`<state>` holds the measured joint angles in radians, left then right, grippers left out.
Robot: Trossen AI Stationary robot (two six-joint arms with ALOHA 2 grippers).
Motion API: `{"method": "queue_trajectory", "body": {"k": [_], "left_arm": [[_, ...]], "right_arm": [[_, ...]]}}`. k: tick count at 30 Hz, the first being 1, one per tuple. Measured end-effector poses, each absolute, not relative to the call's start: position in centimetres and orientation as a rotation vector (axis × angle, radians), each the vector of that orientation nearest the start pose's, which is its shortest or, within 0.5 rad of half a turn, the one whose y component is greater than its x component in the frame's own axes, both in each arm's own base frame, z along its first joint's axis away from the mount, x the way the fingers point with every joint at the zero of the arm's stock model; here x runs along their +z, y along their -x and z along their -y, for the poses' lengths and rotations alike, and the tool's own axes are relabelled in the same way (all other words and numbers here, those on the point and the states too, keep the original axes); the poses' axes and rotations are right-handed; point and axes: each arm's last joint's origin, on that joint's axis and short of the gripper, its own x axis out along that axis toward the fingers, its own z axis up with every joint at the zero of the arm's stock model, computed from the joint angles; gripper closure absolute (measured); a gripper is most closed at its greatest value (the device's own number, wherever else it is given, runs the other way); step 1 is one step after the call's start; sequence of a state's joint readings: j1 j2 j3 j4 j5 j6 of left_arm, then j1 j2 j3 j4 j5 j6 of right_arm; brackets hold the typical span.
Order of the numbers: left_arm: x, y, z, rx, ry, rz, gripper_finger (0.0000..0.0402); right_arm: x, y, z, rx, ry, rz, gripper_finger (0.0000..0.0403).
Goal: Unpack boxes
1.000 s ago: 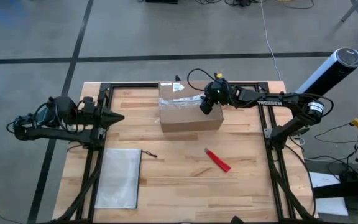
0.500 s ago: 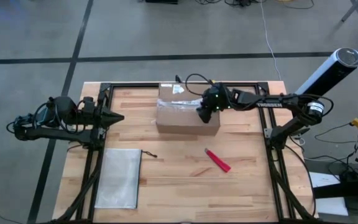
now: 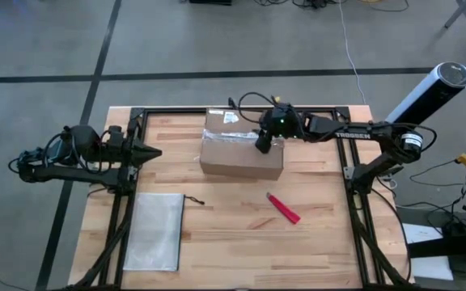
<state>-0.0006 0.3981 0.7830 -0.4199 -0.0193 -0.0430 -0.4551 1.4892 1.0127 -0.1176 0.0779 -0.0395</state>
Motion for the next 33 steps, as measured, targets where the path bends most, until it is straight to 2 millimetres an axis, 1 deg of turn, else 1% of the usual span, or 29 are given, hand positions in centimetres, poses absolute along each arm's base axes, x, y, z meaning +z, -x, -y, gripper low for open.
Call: {"method": "queue_trajectory", "body": {"k": [15, 21, 25, 27, 33], "left_arm": [[35.0, -7.8, -0.1, 0.02, 0.043, -0.035, 0.0402], [35.0, -7.8, -0.1, 0.02, 0.043, -0.034, 0.0402], [35.0, -7.8, -0.1, 0.019, 0.043, -0.034, 0.0402], [35.0, -7.8, -0.1, 0.019, 0.042, -0.034, 0.0402], [35.0, -7.8, -0.1, 0.02, 0.042, -0.034, 0.0402]], "right_arm": [[24.7, -25.9, 20.3, -0.649, -0.138, -0.63, 0.0255], [22.6, -26.7, 20.9, -0.617, -0.159, -0.688, 0.0247], [21.5, -27.4, 21.4, -0.584, -0.174, -0.678, 0.0248], [21.2, -27.6, 21.4, -0.567, -0.179, -0.672, 0.0249], [21.2, -28.2, 20.6, -0.489, -0.194, -0.659, 0.0248]]}}
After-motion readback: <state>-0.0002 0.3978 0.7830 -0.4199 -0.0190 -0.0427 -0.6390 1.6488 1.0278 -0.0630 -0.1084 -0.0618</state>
